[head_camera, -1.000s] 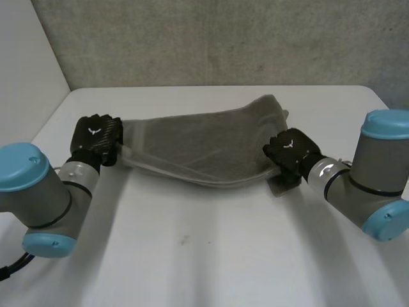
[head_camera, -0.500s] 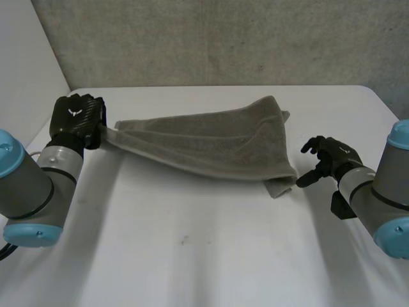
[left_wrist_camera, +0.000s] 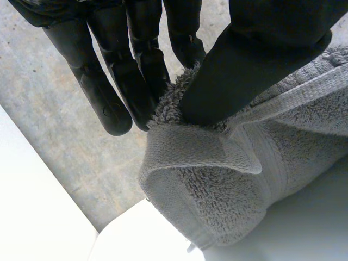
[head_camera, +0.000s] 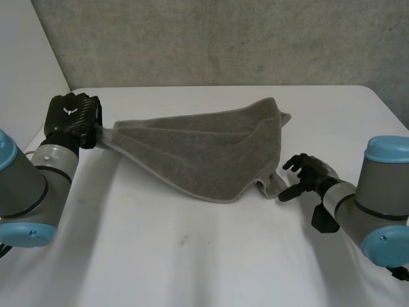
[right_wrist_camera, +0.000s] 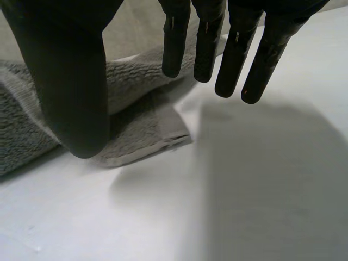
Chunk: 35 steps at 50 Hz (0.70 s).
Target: Fold the towel.
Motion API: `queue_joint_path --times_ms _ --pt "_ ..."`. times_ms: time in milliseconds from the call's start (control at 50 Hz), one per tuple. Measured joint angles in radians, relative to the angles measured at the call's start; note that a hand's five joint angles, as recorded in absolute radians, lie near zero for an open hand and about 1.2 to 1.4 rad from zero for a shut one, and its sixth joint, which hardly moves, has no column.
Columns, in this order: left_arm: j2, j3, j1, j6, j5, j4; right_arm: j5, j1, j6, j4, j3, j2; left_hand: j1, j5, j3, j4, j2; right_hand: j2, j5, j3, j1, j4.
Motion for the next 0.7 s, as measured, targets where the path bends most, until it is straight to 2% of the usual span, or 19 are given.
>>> queue_joint_path --times_ms 220,480,520,540,580,640,660,700 --pt "0.009 -0.002 0.002 -0.002 0.000 -0.012 0.022 0.092 -0.001 -0.004 -0.054 0.061 0.000 0.000 0.000 0.000 0.000 0.000 0.000 0.000 0.000 0.000" --pt "0.009 -0.008 0.002 -0.001 0.001 -0.011 0.124 0.183 -0.002 -0.005 -0.214 0.186 0.000 0.000 0.000 0.000 0.000 0.012 0.039 0.003 0.002 0.004" --pt "0.009 -0.008 0.002 -0.001 0.001 -0.011 0.134 0.192 -0.005 -0.006 -0.240 0.203 0.000 0.000 0.000 0.000 0.000 0.086 0.101 0.042 0.063 0.039" --pt "0.009 -0.009 0.002 -0.001 0.001 -0.011 0.139 0.197 -0.006 -0.009 -0.249 0.208 0.000 0.000 0.000 0.000 0.000 0.311 0.313 0.296 0.242 0.292" --pt "0.009 -0.010 0.002 -0.001 0.001 -0.011 0.153 0.203 -0.008 -0.023 -0.262 0.218 0.000 0.000 0.000 0.000 0.000 0.583 0.592 0.461 0.470 0.486" --pt "0.009 -0.013 0.002 -0.001 0.001 -0.012 0.181 0.208 -0.014 -0.062 -0.263 0.214 0.000 0.000 0.000 0.000 0.000 0.679 0.693 0.541 0.527 0.552" --pt "0.009 -0.013 0.002 -0.001 0.001 -0.012 0.189 0.206 -0.017 -0.074 -0.264 0.208 0.000 0.000 0.000 0.000 0.000 0.687 0.702 0.655 0.528 0.668" --pt "0.009 -0.014 0.002 -0.001 0.001 -0.012 0.203 0.203 -0.029 -0.104 -0.257 0.186 0.000 0.000 0.000 0.000 0.000 0.687 0.702 0.655 0.528 0.668"
